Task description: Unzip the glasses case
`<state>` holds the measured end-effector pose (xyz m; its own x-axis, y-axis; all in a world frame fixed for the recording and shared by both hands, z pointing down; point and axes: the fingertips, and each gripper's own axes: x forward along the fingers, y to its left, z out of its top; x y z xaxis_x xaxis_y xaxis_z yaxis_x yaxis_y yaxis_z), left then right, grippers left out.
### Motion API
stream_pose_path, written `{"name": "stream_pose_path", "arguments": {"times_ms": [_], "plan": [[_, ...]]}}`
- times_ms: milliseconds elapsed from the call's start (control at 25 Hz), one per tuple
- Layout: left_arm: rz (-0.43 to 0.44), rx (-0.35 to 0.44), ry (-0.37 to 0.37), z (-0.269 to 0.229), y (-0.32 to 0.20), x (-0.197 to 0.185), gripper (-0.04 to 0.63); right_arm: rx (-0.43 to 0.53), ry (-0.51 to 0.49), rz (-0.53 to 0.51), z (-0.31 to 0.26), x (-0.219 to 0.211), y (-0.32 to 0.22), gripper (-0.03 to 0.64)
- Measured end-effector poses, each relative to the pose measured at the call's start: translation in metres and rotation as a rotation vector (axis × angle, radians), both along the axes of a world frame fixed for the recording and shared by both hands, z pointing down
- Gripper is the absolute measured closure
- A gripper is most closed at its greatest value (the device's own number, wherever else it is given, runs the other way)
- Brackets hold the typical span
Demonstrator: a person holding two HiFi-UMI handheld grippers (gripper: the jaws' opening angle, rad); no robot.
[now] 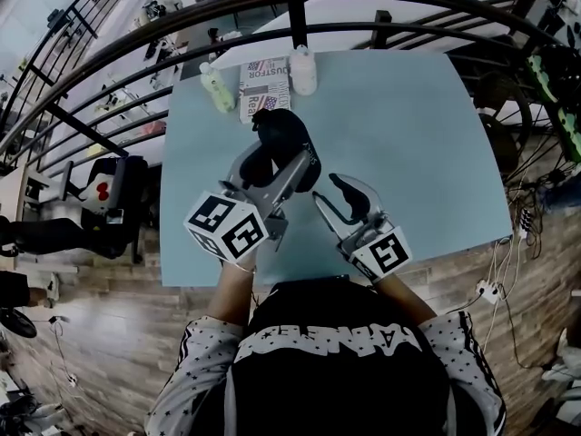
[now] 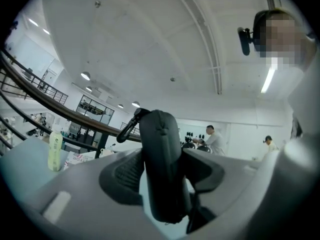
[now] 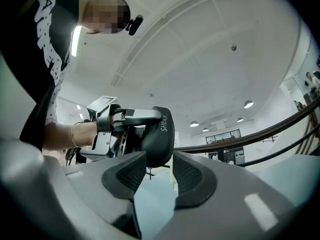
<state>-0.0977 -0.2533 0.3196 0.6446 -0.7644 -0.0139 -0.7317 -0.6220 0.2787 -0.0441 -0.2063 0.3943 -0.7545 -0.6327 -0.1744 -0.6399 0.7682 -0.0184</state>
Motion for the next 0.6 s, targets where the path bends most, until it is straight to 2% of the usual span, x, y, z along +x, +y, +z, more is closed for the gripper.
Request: {"name": "stream_pose_path", "arguments": {"times_ms": [120,160,280,600], "plan": [[-0.013,0.008,0.01,-0.004,0.0,-0.007,0.595,-0.019,0.018,-0.024,0.008,-0.006,0.005,0.513],[-0.014,0.011,0.018,-0.007,-0.001,-0.009,0.595,-0.025,0.029,-0.028,0.01,-0.009,0.005,0.524],[-0.012,0.018,0.06,-0.018,-0.004,-0.013,0.595,-0.046,0.056,-0.028,0.014,-0.016,0.002,0.525],[-0.007,0.031,0.098,-0.028,-0.001,-0.015,0.595,-0.044,0.048,-0.034,0.006,-0.031,-0.006,0.525]]}}
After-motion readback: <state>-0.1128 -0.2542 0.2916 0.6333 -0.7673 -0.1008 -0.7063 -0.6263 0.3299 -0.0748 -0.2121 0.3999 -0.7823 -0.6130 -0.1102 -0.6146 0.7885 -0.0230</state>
